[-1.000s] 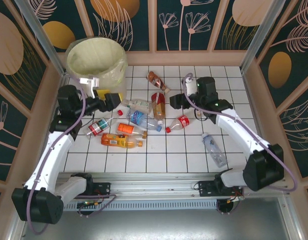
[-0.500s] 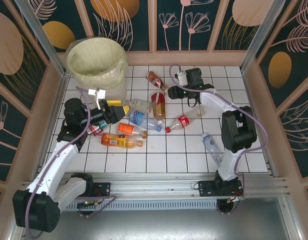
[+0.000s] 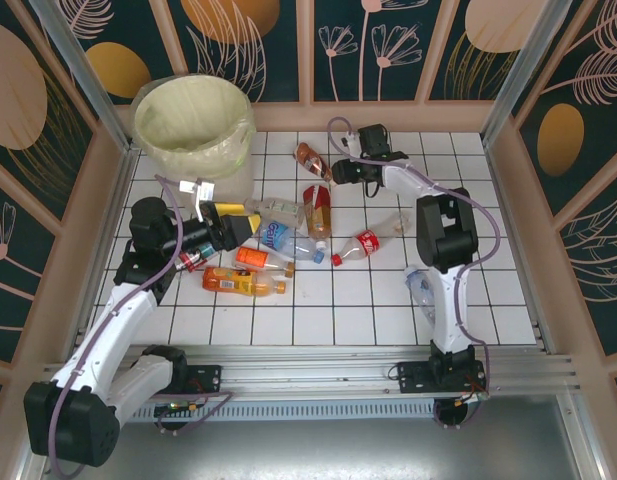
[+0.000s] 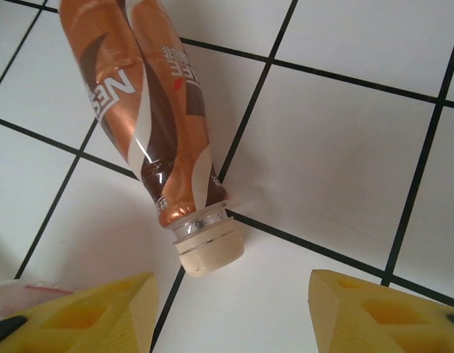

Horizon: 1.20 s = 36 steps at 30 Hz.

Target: Put the plastic bottles in the bin

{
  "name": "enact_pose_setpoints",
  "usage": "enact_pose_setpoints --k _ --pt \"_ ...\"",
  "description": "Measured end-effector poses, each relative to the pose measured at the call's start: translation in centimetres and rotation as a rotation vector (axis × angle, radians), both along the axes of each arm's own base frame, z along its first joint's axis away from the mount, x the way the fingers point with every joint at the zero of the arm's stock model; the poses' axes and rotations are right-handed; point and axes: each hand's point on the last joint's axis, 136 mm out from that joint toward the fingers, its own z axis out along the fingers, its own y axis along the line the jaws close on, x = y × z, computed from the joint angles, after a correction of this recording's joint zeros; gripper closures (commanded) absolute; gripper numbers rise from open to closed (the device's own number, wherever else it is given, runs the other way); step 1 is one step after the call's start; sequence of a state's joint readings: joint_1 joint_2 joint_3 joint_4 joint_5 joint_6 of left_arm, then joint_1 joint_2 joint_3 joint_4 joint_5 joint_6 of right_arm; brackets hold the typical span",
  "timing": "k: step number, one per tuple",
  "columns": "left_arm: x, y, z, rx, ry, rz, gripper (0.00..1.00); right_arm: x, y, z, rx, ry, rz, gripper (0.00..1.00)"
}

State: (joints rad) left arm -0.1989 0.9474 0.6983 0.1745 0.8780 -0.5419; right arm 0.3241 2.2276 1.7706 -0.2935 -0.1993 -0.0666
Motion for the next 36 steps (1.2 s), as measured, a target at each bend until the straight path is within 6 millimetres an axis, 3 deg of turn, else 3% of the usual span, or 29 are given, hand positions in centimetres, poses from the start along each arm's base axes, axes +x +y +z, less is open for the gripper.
enact_pose_setpoints --k 16,24,31,36 --pt "0.0 0.0 0.0 0.002 0.000 -0.001 0.01 1.4 2.3 -3.4 -0.029 0.043 0.022 0.41" --pt "0.0 0.0 0.0 0.002 -0.001 -0.001 0.01 2.5 3.2 -4.0 -0.057 0.039 0.023 0.40" --pt "0.0 0.0 0.0 0.002 -0.001 -0.001 0.01 3.0 3.3 -5.1 -0.108 0.042 0.011 0.34" --pt "0.0 0.0 0.0 0.002 0.000 -0.001 0.02 2.8 3.1 -5.6 -0.139 0.052 0.013 0.44"
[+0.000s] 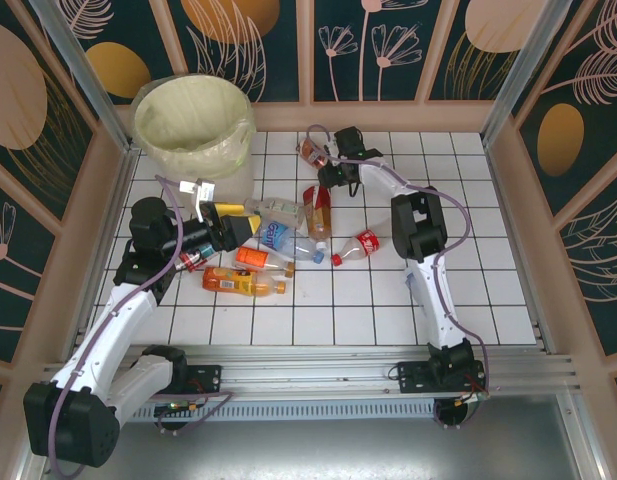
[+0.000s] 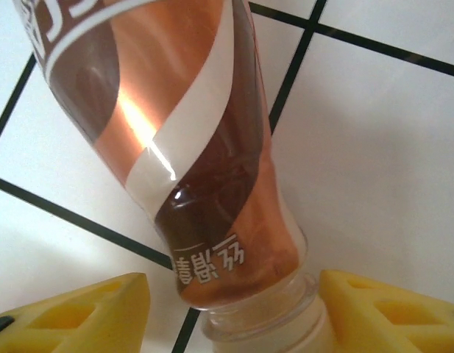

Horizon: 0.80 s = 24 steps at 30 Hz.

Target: Put the plastic bottles in the bin

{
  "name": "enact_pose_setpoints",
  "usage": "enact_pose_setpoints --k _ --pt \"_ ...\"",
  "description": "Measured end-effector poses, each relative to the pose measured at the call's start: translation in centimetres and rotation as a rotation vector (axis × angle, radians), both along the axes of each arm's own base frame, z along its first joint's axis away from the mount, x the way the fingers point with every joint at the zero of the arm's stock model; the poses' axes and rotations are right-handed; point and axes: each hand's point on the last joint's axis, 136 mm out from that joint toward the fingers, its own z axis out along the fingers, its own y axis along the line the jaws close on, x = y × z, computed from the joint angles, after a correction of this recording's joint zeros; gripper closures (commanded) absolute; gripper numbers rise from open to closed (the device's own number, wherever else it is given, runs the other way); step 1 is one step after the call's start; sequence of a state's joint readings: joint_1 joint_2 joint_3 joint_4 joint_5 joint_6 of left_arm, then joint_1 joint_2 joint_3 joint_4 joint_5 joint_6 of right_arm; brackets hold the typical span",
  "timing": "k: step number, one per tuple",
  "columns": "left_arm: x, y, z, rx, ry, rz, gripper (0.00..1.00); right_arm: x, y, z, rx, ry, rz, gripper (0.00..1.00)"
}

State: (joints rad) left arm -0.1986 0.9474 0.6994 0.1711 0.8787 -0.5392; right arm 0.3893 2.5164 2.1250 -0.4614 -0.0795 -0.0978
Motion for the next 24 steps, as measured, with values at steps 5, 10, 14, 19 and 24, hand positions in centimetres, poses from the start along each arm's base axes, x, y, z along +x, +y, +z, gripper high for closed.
enact_pose_setpoints --k 5,10,14,19,24 --pt "0.0 0.0 0.0 0.000 0.001 0.000 0.01 0.3 -0.1 0.4 -0.022 -0.015 -0.003 0.55" --pt "0.0 0.0 -0.1 0.001 0.003 0.000 0.01 0.1 0.1 0.4 -0.049 -0.025 0.010 0.63" --pt "0.1 0.0 -0.2 0.002 0.008 0.000 0.01 0.0 0.5 0.4 -0.055 -0.035 0.019 0.67" --pt "0.3 -0.1 -0.5 0.004 0.018 0.000 0.01 -1.0 0.2 0.5 -0.053 -0.029 0.016 0.67" --pt "0.9 0.1 -1.0 0.012 0.033 0.029 0.01 -1.7 -0.8 1.0 -0.037 -0.019 -0.020 0.67"
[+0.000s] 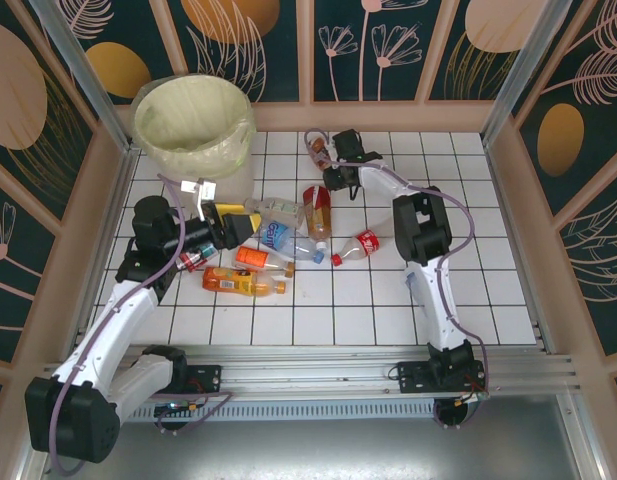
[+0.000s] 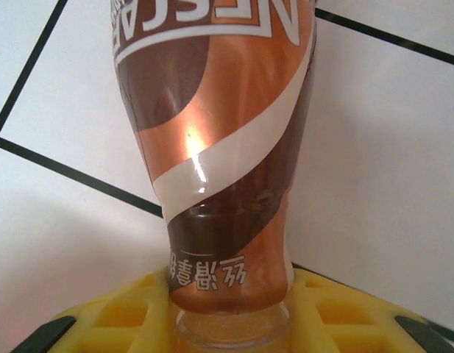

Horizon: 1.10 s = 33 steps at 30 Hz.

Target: Put the plastic bottles in the bin

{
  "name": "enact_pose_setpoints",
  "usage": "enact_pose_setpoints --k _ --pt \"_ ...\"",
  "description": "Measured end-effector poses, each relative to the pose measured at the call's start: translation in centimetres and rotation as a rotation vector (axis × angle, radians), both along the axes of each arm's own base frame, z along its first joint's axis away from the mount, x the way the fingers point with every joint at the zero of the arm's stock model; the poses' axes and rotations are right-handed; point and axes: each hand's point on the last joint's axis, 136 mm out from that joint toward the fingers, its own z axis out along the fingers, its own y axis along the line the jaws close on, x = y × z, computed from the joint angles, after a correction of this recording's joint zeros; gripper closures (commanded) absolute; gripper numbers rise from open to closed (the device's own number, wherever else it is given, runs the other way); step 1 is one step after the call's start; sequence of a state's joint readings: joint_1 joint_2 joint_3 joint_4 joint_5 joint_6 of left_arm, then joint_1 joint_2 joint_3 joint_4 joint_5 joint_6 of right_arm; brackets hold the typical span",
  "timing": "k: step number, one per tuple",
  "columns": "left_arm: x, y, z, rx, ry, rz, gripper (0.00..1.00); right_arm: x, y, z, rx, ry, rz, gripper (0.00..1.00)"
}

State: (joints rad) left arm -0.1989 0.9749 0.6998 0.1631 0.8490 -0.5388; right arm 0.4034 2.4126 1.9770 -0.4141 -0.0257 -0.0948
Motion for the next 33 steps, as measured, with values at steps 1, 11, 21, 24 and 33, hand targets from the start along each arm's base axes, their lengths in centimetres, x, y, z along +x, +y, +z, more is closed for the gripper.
enact_pose_setpoints --k 1,11,21,24,33 --pt "0.2 0.1 -0.2 0.003 0.008 0.009 0.01 -0.1 -0.4 0.3 0.007 0.002 -0.014 0.67" --pt "1.8 0.6 -0.1 0.010 0.033 0.092 0.02 -2.3 -4.6 6.6 0.149 -0.055 -0.143 0.67" --pt "3.2 -0.7 0.0 -0.067 0.100 0.115 0.02 -11.5 -1.9 16.1 0.484 -0.100 0.042 0.65" --pt "3.7 -1.6 0.4 -0.103 0.096 0.100 0.03 -14.7 -0.8 18.9 0.590 -0.108 0.124 0.65" --pt "6.1 -5.2 0.7 -0.173 0.108 0.057 0.06 -24.2 3.3 22.6 0.790 -0.041 0.375 0.64"
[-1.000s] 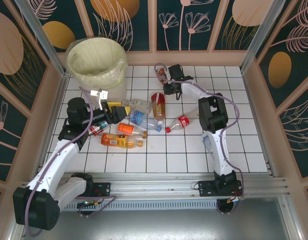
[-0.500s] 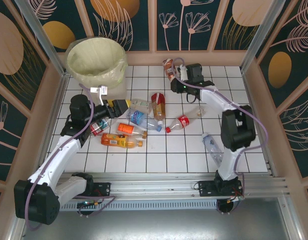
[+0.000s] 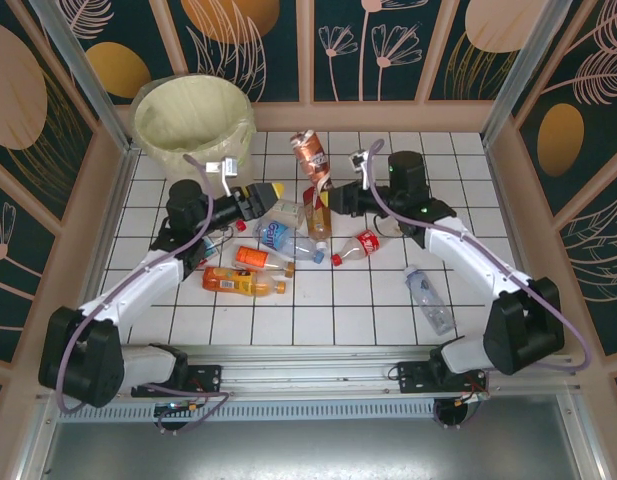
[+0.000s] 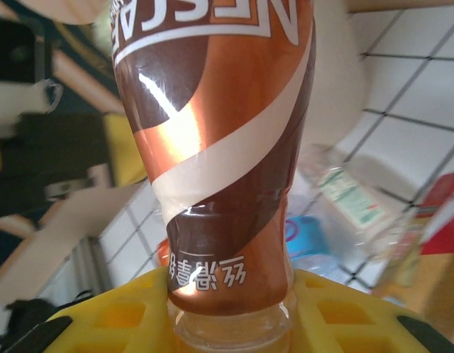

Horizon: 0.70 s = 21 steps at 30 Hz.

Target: Put the plastic bottles in the bin

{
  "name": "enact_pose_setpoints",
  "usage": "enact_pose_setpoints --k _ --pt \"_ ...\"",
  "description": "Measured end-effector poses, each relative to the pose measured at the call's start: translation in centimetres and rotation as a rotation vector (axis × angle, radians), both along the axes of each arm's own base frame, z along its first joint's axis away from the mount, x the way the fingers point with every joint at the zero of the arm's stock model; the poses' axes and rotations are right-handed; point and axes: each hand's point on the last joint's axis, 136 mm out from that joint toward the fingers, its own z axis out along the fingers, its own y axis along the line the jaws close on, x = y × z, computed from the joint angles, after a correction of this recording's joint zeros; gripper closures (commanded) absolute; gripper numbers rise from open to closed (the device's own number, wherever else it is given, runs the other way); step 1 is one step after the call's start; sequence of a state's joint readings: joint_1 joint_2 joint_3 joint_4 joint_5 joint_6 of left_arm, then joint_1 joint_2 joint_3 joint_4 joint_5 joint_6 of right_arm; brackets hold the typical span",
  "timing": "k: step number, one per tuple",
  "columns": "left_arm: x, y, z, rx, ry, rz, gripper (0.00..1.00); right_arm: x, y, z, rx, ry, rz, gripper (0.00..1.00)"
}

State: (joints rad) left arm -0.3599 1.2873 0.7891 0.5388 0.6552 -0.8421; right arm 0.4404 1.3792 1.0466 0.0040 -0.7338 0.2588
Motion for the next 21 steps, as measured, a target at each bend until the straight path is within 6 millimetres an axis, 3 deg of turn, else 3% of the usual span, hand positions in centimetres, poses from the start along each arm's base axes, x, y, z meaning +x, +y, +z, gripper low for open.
enact_pose_setpoints --k 7,21 --pt "1.4 -2.2 2.2 -0.047 -0.049 -0.015 0.13 -3.7 1.7 -0.6 0.044 0.043 0.092 0.64" --pt "2.3 -2.5 2.4 -0.087 -0.047 -0.002 0.19 -4.9 1.9 -0.1 0.090 0.053 0.119 0.64"
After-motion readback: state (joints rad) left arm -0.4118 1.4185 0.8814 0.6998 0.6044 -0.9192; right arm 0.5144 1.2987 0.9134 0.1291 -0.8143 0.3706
